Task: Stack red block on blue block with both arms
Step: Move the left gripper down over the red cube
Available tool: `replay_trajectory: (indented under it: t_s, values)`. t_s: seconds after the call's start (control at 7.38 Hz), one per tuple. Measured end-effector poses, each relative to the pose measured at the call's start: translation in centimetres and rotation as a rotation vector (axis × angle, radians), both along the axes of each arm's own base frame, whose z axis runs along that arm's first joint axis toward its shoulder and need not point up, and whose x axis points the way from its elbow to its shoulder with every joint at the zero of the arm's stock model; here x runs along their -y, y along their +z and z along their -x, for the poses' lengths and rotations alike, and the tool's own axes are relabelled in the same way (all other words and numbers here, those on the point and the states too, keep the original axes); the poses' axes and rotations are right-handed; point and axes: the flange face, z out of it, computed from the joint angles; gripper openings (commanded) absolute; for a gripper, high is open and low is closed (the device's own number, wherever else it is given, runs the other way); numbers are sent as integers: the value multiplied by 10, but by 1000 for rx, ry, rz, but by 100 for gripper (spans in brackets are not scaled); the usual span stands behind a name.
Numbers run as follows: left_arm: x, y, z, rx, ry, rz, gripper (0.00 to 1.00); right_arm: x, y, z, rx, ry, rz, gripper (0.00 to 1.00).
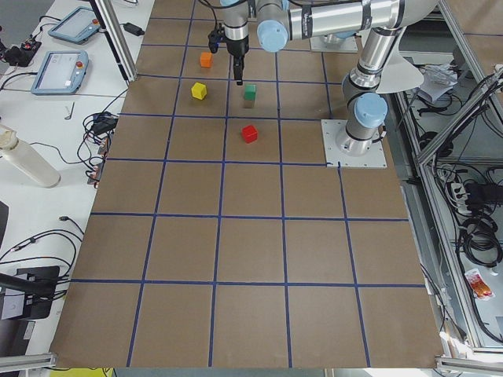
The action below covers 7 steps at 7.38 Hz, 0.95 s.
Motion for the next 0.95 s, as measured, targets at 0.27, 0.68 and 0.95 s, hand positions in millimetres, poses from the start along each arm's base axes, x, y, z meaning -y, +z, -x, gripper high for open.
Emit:
replay_trajectory:
  t_s: [0.27,0.68,0.95]
  values:
    - [-19,-82,-46,24,94,-3,100,1,-1,0,0,1,-1,100]
    - [-36,-155,-71,36,172,-2,100,1,-4,0,0,2,-7,100]
    - [-34,-174,-72,32,222,-18,100,-1,-5,0,1,2,-13,100]
